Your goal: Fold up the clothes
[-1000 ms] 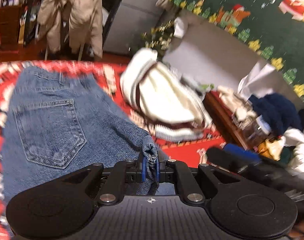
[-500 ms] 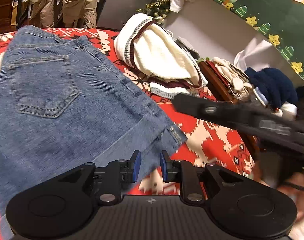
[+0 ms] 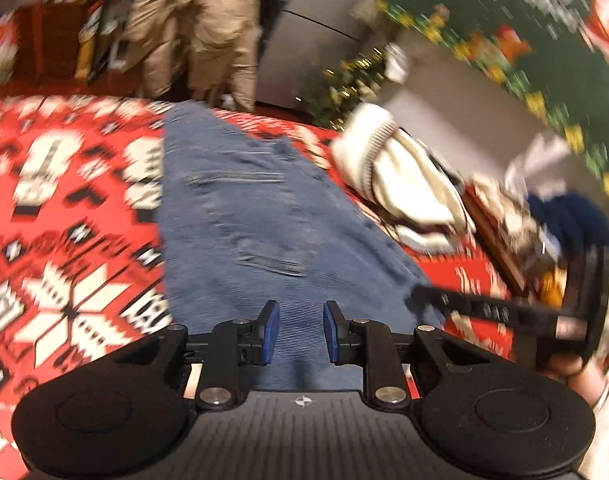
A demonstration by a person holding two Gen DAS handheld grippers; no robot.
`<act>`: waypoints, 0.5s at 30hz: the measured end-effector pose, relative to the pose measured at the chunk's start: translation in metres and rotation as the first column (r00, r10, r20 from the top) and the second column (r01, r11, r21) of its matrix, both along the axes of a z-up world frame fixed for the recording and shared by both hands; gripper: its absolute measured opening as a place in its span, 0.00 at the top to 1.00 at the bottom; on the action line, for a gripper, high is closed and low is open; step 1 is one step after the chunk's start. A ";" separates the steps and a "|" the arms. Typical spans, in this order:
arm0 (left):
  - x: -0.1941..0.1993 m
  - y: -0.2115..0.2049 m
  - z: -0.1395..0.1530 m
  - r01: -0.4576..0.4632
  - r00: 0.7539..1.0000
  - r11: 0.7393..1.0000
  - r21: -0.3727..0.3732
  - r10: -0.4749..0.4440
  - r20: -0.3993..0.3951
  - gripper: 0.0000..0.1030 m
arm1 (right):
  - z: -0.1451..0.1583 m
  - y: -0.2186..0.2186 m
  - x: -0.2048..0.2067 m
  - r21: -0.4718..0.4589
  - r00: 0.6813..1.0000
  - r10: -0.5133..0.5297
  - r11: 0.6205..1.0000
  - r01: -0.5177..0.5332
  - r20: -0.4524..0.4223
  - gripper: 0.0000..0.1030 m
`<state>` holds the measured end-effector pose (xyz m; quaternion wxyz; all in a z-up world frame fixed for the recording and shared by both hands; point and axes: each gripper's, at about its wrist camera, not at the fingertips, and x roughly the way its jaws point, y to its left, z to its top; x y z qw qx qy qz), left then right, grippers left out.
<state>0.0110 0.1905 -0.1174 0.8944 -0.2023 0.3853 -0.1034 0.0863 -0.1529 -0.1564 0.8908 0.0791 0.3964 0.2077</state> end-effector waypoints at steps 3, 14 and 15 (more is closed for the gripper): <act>0.003 0.020 -0.007 -0.040 0.999 0.998 -0.051 0.040 -0.013 0.79 | -0.003 0.007 0.001 0.000 1.000 0.020 1.000 -0.020 -0.012 0.57; 0.000 0.037 -0.013 -0.030 1.000 0.994 -0.103 0.028 -0.014 0.79 | 0.035 -0.013 -0.014 0.001 0.992 -0.106 0.994 0.106 0.062 0.92; 0.000 0.035 -0.013 -0.022 1.000 0.995 -0.095 0.021 -0.014 0.79 | 0.035 -0.021 -0.013 0.016 0.991 -0.126 0.992 0.125 0.040 0.92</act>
